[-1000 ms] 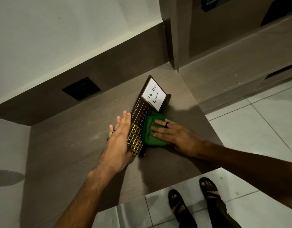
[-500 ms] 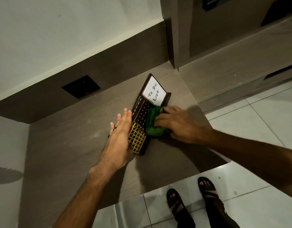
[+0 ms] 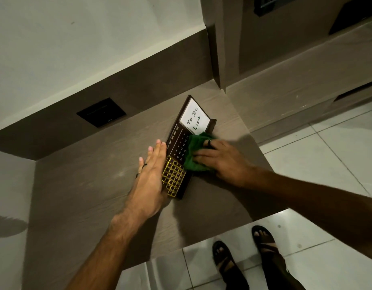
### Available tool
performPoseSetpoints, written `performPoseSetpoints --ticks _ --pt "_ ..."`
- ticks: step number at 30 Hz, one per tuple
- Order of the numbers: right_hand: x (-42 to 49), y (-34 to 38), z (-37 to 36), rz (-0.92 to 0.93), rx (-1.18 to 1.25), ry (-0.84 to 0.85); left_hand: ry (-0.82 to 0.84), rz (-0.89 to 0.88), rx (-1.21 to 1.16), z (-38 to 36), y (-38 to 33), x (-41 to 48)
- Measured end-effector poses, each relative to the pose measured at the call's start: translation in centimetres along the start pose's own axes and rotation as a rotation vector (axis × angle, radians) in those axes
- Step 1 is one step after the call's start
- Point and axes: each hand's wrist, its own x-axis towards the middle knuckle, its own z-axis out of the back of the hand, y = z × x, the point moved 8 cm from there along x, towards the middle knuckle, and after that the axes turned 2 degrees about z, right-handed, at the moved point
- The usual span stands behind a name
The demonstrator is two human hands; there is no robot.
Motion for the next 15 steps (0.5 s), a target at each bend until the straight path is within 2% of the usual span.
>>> performPoseSetpoints --ticks 2,5,7,11,13,15 --pt "0.9 -4.4 1.4 -0.171 -0.009 -0.012 0.008 0.003 -0.003 0.0 0.0 0.0" --pt "2.0 -11.0 4.0 -0.441 -0.049 -0.119 0.006 0.008 -0.003 0.0 0.0 0.1" --pt "2.4 -11.3 4.1 -0.524 -0.064 -0.128 0.012 0.013 -0.005 0.0 0.0 0.1" --pt "0.6 -4.0 2.1 -0.371 0.043 -0.183 0.008 0.012 -0.01 -0.1 0.1 0.1" --pt "-0.3 1.3 0.0 -0.188 0.127 -0.102 0.005 0.006 -0.002 0.0 0.0 0.1" --pt "-0.5 5.0 -1.3 -0.024 0.101 -0.013 0.009 -0.004 -0.002 0.2 -0.2 0.1"
